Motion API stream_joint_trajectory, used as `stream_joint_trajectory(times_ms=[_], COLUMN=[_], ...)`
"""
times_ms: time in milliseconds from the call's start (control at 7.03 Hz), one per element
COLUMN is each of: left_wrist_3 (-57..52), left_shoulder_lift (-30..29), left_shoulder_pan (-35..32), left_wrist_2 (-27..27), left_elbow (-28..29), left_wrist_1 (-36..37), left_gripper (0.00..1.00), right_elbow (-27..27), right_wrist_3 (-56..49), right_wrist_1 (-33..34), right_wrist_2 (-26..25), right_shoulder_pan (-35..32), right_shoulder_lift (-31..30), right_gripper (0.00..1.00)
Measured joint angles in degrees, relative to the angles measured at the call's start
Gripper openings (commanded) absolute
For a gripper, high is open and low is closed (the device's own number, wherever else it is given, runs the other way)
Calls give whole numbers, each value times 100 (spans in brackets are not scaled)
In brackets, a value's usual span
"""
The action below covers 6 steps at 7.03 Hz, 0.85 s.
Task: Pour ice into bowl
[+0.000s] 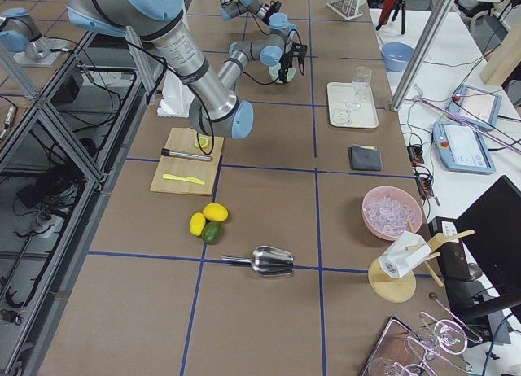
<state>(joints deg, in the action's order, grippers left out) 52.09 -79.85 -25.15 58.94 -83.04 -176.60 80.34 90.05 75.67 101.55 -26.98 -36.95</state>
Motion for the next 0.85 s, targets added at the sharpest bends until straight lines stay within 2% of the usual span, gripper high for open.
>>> stream_joint_trajectory(times_ms=[427,712,854], left_wrist_3=[0,134,272], left_shoulder_lift=[588,685,668], left_shoulder_pan=[-31,-23,-12], left_wrist_2=[334,340,334], left_elbow=[-503,-593,-571], left_wrist_1=[-28,-31,-32], left_gripper=[70,84,88], right_elbow=[-8,-9,-9], right_wrist_3=[3,4,4], right_wrist_1=[-2,-6,-8], right_wrist_2=[-85,-171,-195], right_shoulder_pan=[75,148,173], right_shoulder_lift=[4,-1,-6], right_gripper=[100,100,100])
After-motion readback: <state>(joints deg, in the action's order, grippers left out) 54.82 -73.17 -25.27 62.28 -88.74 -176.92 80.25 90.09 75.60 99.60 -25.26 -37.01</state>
